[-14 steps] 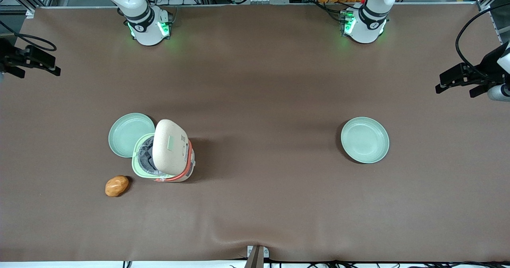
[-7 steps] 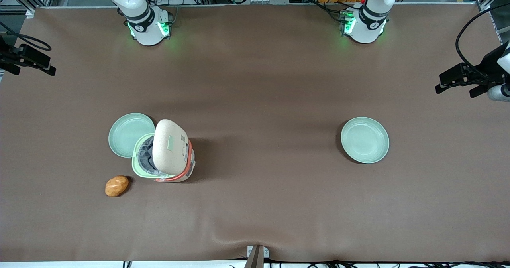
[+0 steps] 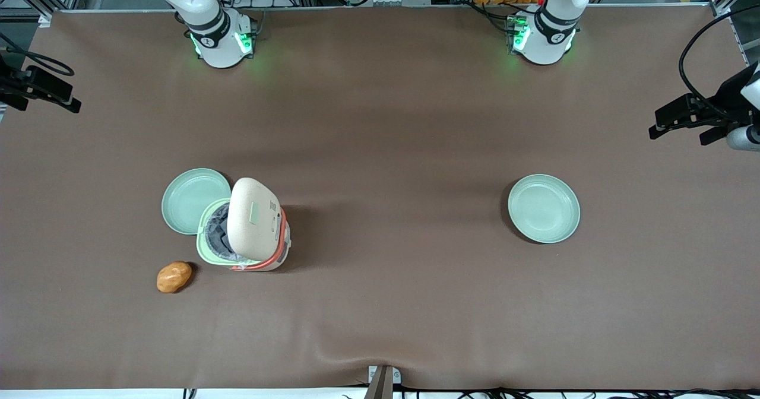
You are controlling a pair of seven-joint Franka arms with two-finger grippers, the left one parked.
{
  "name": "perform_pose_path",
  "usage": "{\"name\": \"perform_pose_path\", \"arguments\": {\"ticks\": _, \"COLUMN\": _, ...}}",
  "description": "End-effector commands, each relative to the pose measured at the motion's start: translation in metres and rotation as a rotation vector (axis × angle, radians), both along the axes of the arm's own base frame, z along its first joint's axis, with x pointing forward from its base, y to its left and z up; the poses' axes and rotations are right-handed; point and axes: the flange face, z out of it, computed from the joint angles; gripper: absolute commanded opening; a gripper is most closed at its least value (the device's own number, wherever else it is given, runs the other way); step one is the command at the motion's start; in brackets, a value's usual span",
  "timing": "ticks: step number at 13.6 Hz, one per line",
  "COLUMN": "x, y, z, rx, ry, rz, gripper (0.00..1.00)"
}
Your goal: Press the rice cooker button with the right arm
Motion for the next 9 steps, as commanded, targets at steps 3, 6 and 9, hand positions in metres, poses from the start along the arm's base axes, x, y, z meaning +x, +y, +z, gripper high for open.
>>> {"name": "perform_pose_path", "arguments": {"ticks": 3, "x": -0.0049, "y": -0.0034, "z": 0.0067, "rx": -0.011, "ry": -0.002, "rz": -0.012, "gripper": 1.0}}
{"name": "perform_pose_path", "arguments": {"ticks": 6, "x": -0.0047, "y": -0.0043, "z": 0.0058, "rx": -0.011, "ry": 0.001, "rz": -0.012, "gripper": 1.0}}
{"name": "perform_pose_path", "arguments": {"ticks": 9, "x": -0.0027, "y": -0.005, "z": 0.0032, "rx": -0.011, "ry": 0.005, "rz": -0.013, "gripper": 1.0}}
